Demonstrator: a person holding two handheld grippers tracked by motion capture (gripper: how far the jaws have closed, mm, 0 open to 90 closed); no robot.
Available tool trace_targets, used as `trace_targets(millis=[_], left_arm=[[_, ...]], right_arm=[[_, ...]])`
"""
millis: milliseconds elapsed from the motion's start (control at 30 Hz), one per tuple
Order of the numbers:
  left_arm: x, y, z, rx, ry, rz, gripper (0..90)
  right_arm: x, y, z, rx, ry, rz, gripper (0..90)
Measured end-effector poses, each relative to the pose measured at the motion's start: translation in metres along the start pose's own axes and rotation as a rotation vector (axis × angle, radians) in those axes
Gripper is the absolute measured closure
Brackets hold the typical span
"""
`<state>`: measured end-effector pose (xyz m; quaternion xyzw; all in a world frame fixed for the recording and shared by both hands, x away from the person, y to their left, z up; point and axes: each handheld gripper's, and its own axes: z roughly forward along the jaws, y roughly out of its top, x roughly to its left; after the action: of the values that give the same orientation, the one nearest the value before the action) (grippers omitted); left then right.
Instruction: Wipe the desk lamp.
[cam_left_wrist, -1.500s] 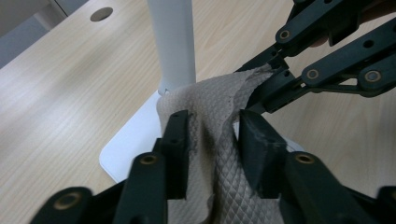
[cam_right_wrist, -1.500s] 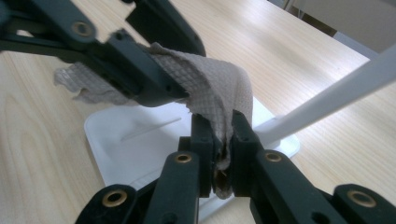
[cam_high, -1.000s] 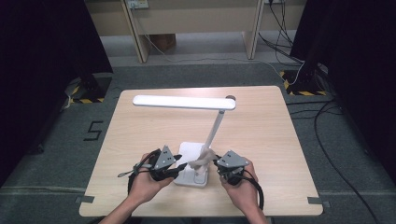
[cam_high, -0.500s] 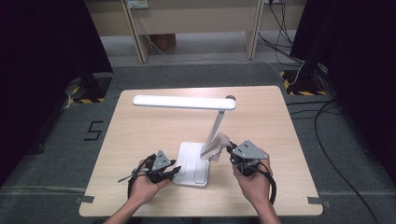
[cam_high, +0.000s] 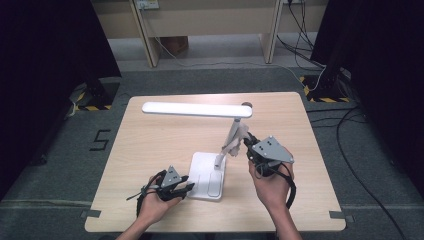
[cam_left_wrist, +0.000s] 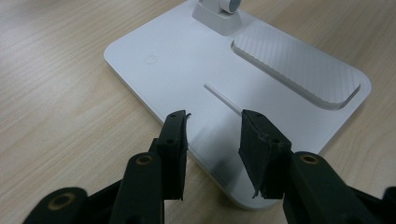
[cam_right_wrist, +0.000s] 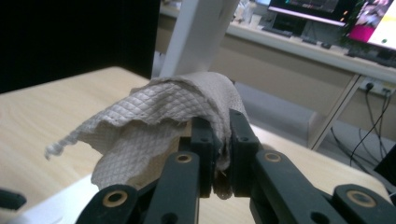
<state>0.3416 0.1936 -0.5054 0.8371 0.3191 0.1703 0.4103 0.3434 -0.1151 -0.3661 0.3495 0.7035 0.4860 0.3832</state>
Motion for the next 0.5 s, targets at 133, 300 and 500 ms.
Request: trace_targets(millis=[133,300,500], left_arm=[[-0.001,-0.001,0.000,-0.010,-0.014,-0.013,59.0],[-0.003,-0.003,0.002,-0.008,-0.026,-0.010,58.2],[-0.004,-0.003,0.002,-0.010,-0.032,-0.021,59.0]], right_arm=[[0.001,0.010,-0.001,-0.024,-0.032,0.002,83.9],[0.000,0.018,-0.001,-0.041,-0.055,-0.009,83.9],[-0.006,0.035,-0.002,-0.069,-0.081,-0.012,83.9]])
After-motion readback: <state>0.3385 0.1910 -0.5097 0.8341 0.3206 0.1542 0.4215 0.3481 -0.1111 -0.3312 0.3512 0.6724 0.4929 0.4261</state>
